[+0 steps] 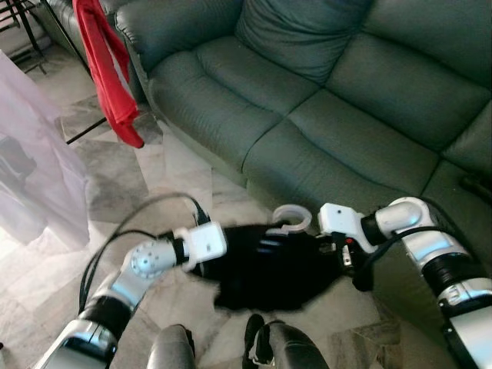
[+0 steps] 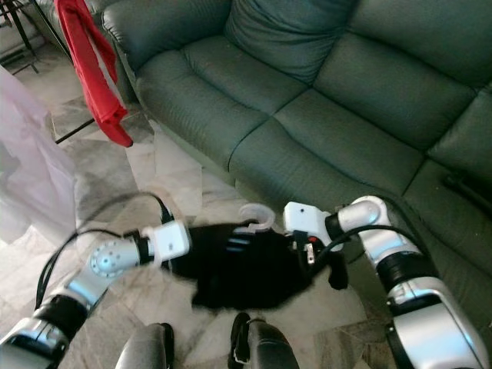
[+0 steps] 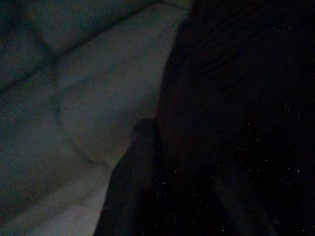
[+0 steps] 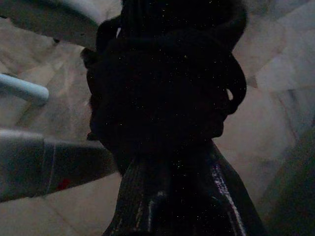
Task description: Hang hanger
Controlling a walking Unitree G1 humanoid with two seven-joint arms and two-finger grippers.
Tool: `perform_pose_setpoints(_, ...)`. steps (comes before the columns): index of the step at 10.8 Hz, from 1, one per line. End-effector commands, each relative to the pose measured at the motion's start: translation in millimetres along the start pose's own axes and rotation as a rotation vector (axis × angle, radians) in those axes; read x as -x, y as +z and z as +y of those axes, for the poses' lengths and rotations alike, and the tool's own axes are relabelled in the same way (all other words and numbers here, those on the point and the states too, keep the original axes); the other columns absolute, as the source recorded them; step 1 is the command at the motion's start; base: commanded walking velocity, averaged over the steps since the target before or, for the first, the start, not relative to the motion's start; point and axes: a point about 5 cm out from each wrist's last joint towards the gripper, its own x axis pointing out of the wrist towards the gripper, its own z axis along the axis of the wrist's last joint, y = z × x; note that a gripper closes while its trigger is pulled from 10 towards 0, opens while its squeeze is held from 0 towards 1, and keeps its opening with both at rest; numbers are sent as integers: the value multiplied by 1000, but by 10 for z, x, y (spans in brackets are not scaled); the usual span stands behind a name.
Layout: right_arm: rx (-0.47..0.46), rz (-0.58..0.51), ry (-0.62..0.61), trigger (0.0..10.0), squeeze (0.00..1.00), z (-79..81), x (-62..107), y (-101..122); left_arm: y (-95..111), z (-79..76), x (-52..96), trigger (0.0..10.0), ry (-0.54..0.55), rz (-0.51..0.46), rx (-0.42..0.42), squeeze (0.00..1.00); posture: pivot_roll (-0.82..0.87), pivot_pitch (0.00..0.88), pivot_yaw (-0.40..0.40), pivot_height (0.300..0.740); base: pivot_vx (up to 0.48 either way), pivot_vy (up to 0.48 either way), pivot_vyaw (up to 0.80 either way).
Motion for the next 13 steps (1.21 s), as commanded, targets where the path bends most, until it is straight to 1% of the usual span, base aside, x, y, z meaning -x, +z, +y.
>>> perform_pose_setpoints(1, -24, 62, 27, 0, 0, 123, -80, -157, 39, 183, 32, 10000, 109, -21, -32, 1000, -21, 152, -69, 740, 0, 0, 0)
perform_pose_setpoints(2, -14, 80, -4, 0, 0, 118, -122, -164, 15, 215, 28, 10000, 153, 11, -94, 1000, -27, 151, -59, 740, 0, 0, 0)
perform_pose_setpoints(3, -7, 98, -17, 0, 0, 130, -181, -170, -21, 264, 31, 10000, 199, 66, -187, 1000, -29, 150, -58, 740, 0, 0, 0)
perform_pose_setpoints(4, -30, 86, -62, 0, 0, 118, -251, -144, -75, 222, 50, 10000, 192, 91, -192, 1000, -29, 150, -58, 740, 0, 0, 0)
perform_pose_setpoints(5, -87, 47, -185, 0, 0, 83, -332, -137, -162, 117, 98, 10000, 150, 121, -166, 1000, -23, 148, -60, 740, 0, 0, 0)
perform_pose_setpoints(6, -97, 36, -273, 0, 0, 88, -383, -160, -232, -1, 142, 10000, 111, 139, -127, 1000, -24, 149, -61, 740, 0, 0, 0)
perform_pose_setpoints(7, -149, 12, -332, 0, 0, 160, -450, -210, -297, -197, 203, 10000, 57, 137, -120, 1000, -33, 156, -60, 740, 0, 0, 0)
perform_pose_setpoints(8, -212, 6, -383, 0, 0, 243, -497, -286, -333, -266, 227, 10000, 92, 139, -58, 1000, -39, 156, -61, 740, 0, 0, 0)
perform_pose_setpoints(9, -286, -7, -443, 0, 0, 298, -539, -343, -354, -261, 238, 10000, 183, 145, 11, 1000, -41, 154, -66, 740, 0, 0, 0)
perform_pose_setpoints(10, -349, -31, -520, 0, 0, 327, -577, -365, -371, -252, 260, 10000, 278, 152, 58, 1000, -44, 152, -68, 740, 0, 0, 0)
perform_pose_setpoints(11, -400, -83, -653, 0, 0, 334, -593, -349, -478, -252, 319, 10000, 400, 217, 182, 1000, -44, 142, -70, 740, 0, 0, 0)
perform_pose_setpoints(12, -411, -128, -753, 0, 0, 293, -558, -301, -505, -183, 379, 10000, 517, 215, 250, 1000, -41, 134, -73, 740, 0, 0, 0)
perform_pose_setpoints(13, -456, -173, -832, 0, 0, 246, -525, -264, -518, -112, 429, 10000, 613, 208, 305, 1000, -33, 134, -79, 740, 0, 0, 0)
